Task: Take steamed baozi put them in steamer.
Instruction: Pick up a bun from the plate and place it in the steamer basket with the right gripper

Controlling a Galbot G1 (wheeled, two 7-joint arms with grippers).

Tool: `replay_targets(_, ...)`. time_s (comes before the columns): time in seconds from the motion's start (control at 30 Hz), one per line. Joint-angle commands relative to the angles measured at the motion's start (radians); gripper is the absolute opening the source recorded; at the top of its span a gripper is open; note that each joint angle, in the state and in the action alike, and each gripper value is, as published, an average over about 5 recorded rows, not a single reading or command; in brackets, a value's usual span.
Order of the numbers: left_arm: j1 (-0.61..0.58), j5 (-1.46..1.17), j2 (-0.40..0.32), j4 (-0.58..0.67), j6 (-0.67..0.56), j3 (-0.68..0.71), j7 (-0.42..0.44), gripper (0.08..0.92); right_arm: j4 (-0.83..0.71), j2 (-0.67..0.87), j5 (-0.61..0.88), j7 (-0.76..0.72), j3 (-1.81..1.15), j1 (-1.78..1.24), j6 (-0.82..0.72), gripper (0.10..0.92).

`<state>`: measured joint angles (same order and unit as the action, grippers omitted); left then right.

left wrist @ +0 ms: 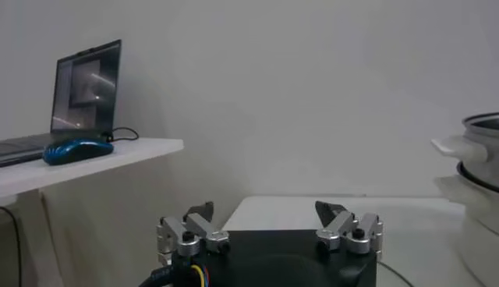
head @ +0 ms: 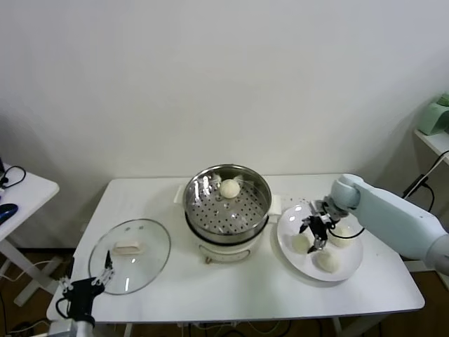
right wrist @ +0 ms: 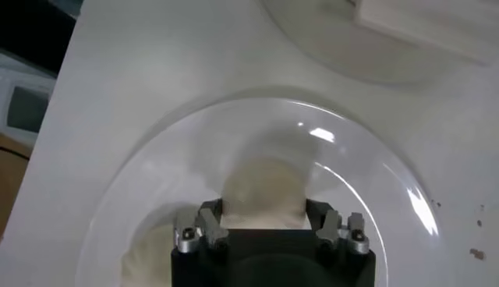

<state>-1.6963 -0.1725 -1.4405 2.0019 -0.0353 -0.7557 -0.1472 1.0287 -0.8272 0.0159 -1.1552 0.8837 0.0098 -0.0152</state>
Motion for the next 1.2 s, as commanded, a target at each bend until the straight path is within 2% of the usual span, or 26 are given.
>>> replay_targets(0.03, 0.002, -0.001, 0.000, -0.001, 0.002, -0.001, -0.003, 0.823, 0.007, 0.010, 0.037, 0.003, 0.007, 0.024, -0.005, 0.688)
replay_targets(0.27, 0.008, -0.002, -0.001, -0.001, 0.005, 0.000, -0.004, 0.823, 0.042, 0.057, 0.161, -0.002, 0.040, 0.141, -0.036, 0.687)
replay_targets(0.57, 0.013, 0.001, 0.001, -0.003, 0.007, 0.016, 0.000, 0.823, 0.023, 0.085, 0.496, -0.009, 0.256, 0.521, -0.072, 0.687)
replay_targets(0.9, 0.015, 0.005, 0.002, 0.003, 0.007, 0.033, 0.001, 0.823, -0.021, -0.091, 0.762, -0.004, 0.464, 0.778, -0.126, 0.695)
replay_targets(1.2, 0.010, 0.001, -0.002, 0.022, 0.012, 0.032, -0.006, 0.823, -0.027, -0.325, 0.765, 0.027, 0.461, 0.682, -0.162, 0.692)
